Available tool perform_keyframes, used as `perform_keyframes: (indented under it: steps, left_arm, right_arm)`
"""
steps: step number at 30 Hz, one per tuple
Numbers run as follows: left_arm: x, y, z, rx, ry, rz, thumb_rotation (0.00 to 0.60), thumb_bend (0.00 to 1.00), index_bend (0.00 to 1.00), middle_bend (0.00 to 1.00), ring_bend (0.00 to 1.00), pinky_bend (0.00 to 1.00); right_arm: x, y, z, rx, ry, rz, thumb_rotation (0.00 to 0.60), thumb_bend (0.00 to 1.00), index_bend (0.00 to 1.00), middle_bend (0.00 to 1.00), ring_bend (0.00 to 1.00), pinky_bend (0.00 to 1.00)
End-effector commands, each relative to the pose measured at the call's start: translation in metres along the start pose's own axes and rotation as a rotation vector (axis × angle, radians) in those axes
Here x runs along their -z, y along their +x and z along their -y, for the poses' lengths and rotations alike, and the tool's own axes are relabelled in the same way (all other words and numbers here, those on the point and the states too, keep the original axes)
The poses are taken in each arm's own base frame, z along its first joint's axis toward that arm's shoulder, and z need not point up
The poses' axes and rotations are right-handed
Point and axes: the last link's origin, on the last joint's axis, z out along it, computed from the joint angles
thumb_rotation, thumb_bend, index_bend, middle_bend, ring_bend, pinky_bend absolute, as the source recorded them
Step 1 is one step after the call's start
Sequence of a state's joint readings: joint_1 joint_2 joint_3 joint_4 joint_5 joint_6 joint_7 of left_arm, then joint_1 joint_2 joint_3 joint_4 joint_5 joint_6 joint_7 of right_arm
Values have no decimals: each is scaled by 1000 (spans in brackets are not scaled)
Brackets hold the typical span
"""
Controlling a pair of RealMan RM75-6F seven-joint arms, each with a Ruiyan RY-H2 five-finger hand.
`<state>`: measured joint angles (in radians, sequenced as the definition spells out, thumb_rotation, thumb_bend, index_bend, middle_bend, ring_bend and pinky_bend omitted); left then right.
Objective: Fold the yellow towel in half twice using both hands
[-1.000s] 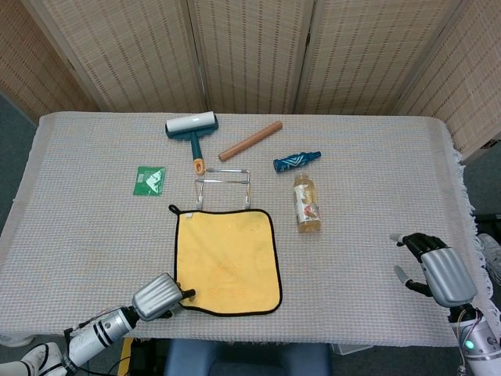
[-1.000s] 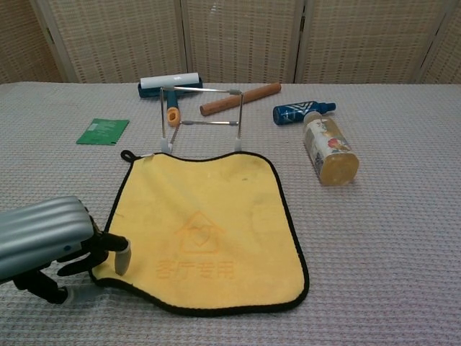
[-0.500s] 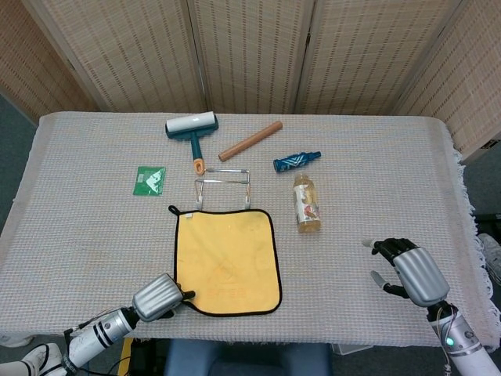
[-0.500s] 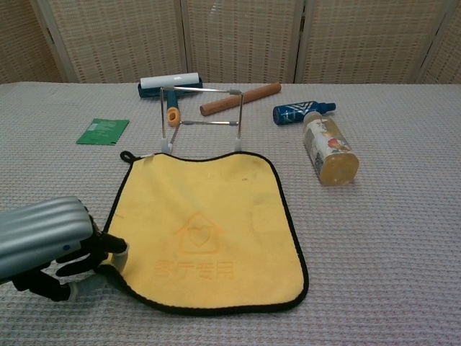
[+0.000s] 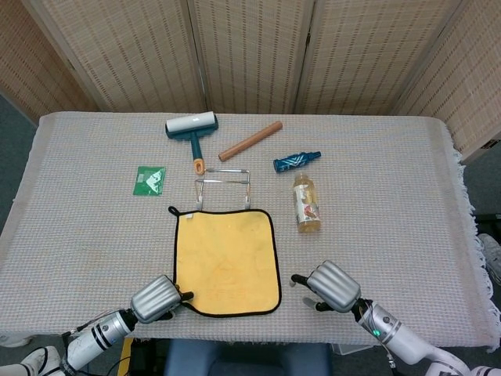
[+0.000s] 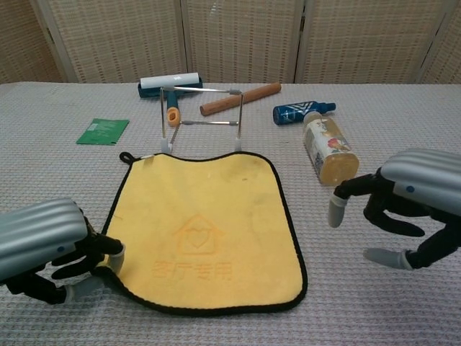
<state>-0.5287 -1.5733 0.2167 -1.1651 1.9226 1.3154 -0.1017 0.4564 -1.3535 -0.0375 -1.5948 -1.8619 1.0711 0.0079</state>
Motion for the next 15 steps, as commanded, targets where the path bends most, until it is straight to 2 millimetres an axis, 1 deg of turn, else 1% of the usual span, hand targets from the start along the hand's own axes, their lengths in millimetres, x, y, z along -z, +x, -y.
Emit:
perform_keyframes:
  steps: [1,6,15]
  left_arm:
    - [1,0,0,3,2,-1,600,535,559,899,836,913]
    - [1,-1,1,11,5,-4,600,535,558,899,836,914]
    - [2,-2,0,15,2,-10,600,534,558,899,836,913]
  right_arm:
    - [-21,-17,7,13,45,65,600,296,412,904,1000,1000]
    - [-37,-32,13,23,68,101,600,264,435,904,1000,1000]
    - [-52,-42,23,48,97,122,600,263,453,906,1000,1000]
